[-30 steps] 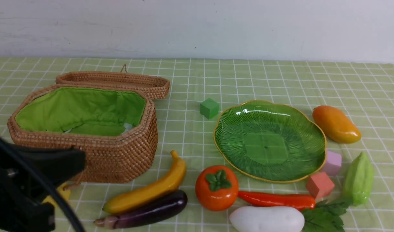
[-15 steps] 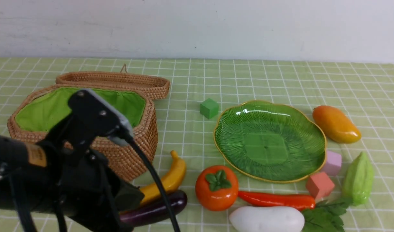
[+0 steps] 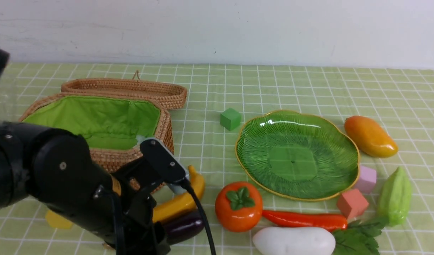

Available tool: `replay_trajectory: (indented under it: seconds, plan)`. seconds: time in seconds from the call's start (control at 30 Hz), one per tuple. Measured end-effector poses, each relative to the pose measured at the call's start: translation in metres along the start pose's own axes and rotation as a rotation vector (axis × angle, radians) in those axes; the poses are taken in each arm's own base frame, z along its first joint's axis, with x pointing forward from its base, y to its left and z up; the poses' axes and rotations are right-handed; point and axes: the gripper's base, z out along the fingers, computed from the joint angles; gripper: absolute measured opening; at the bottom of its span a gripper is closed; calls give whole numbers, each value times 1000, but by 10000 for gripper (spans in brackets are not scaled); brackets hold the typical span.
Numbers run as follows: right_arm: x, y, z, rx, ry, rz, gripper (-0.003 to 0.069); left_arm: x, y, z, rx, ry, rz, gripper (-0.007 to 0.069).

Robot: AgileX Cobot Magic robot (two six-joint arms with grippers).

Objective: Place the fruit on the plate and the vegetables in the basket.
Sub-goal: Use the left arm to grab an eggplant and put it into the left basket

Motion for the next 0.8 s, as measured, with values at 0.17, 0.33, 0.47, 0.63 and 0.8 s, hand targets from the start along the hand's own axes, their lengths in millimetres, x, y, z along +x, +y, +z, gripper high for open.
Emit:
replay_trajectory:
  seconds: [0.17,0.33,0.47,0.63,0.8]
  plan:
    - [0,1,-1,-25,-7,-33,33,-2,4,12,-10,3,-8,399]
    - [-1,1,-1,-23,-12,-38,35,-7,11,20,-67,-34,36,405]
    - [-1,1,-1,-23,-13,-38,39,-10,15,29,-92,-37,61,404]
    - [-1,1,-1,-24,-13,-38,42,-9,22,50,-123,-2,119,404]
    - [-1,1,-1,-30,-15,-35,49,-9,26,64,-135,8,139,404]
